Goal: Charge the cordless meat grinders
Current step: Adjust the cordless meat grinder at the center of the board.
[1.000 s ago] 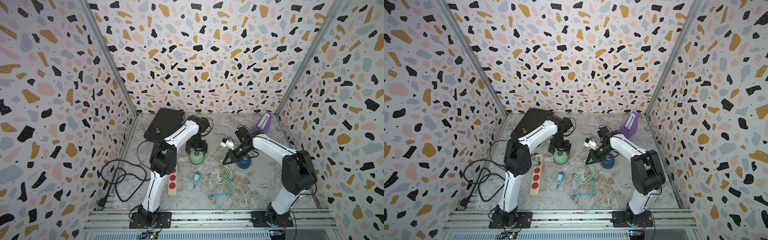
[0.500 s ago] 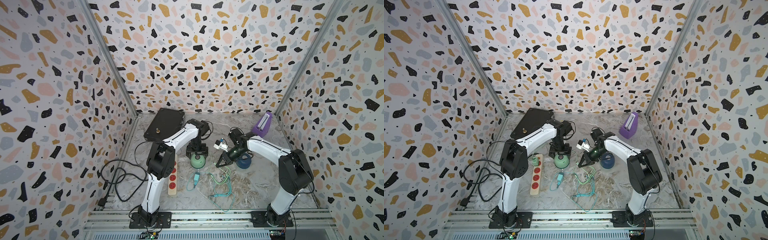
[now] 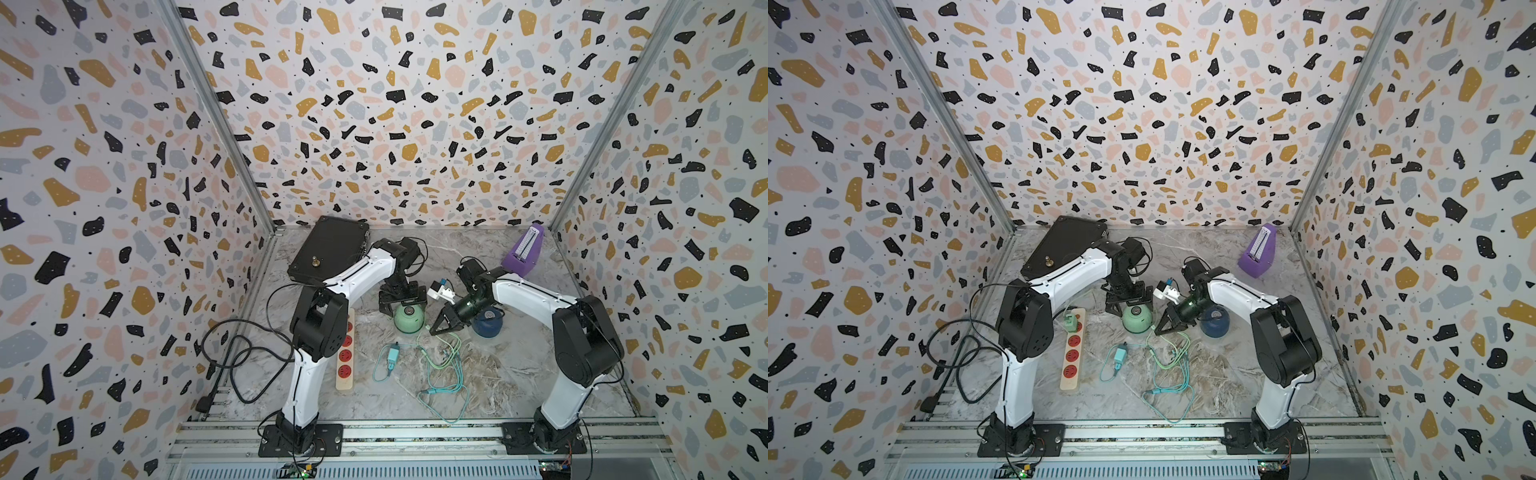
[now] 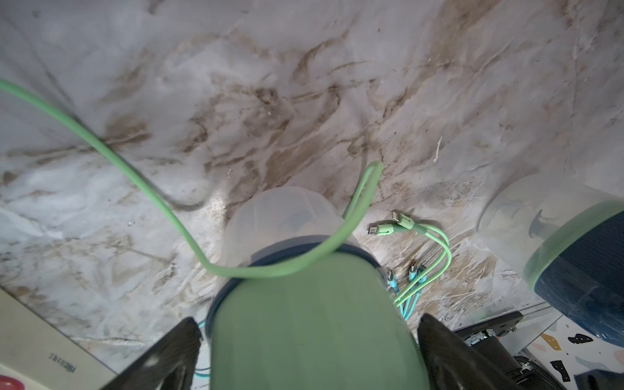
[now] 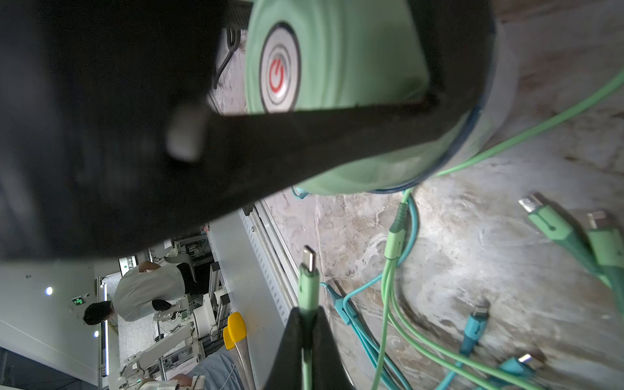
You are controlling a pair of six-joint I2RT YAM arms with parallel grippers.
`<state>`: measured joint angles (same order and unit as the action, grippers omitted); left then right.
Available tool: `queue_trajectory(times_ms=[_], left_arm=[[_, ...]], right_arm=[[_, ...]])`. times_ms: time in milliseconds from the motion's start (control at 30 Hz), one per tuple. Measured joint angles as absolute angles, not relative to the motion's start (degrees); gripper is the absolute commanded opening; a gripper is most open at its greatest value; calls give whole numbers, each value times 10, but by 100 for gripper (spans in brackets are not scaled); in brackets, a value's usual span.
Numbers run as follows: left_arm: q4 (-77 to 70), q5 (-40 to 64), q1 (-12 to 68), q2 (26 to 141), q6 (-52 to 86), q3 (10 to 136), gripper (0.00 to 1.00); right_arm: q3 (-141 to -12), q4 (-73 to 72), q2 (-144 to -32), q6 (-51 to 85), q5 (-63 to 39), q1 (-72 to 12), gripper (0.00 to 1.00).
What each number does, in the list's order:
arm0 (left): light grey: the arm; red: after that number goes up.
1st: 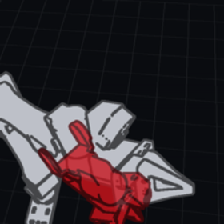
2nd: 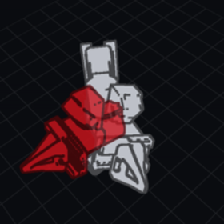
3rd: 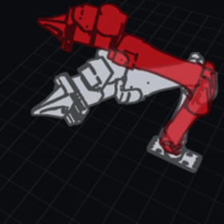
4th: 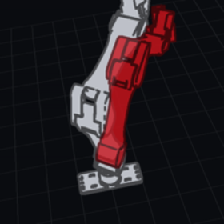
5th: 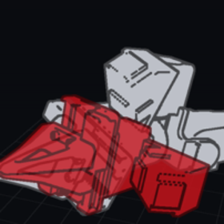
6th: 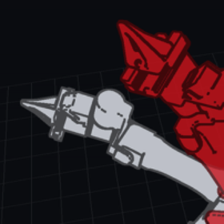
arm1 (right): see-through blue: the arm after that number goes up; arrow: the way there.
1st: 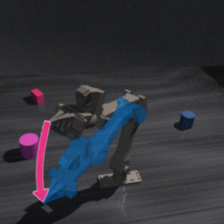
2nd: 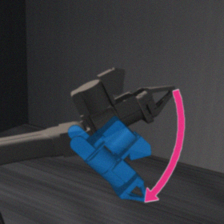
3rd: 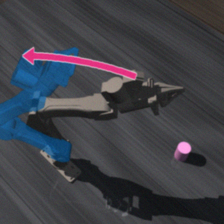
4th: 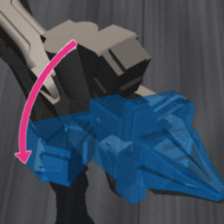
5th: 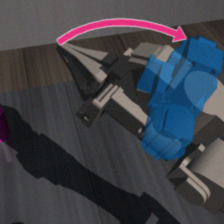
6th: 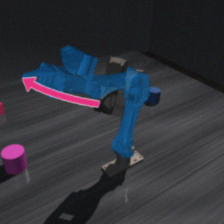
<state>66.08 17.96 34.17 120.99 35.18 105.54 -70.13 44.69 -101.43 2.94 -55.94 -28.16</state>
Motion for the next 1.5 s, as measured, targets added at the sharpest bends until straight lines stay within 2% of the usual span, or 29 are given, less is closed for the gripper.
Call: queue_trajectory(times_ms=[267, 533, 800, 1300, 1500], left_arm=[[683, 175, 334, 1204, 349, 1085, 99], [675, 183, 327, 1153, 359, 1017, 99], [639, 201, 327, 1150, 387, 987, 100], [628, 205, 327, 1151, 404, 979, 87], [629, 198, 327, 1151, 413, 979, 86]], right_arm=[[-701, 447, -1014, 28, -561, -282, 0], [-701, 436, -1023, 35, -576, -284, 0], [-702, 415, -1039, 51, -585, -289, 0], [-718, 398, -1064, 63, -603, -295, 0], [-717, 384, -1064, 74, -623, -299, 0]])
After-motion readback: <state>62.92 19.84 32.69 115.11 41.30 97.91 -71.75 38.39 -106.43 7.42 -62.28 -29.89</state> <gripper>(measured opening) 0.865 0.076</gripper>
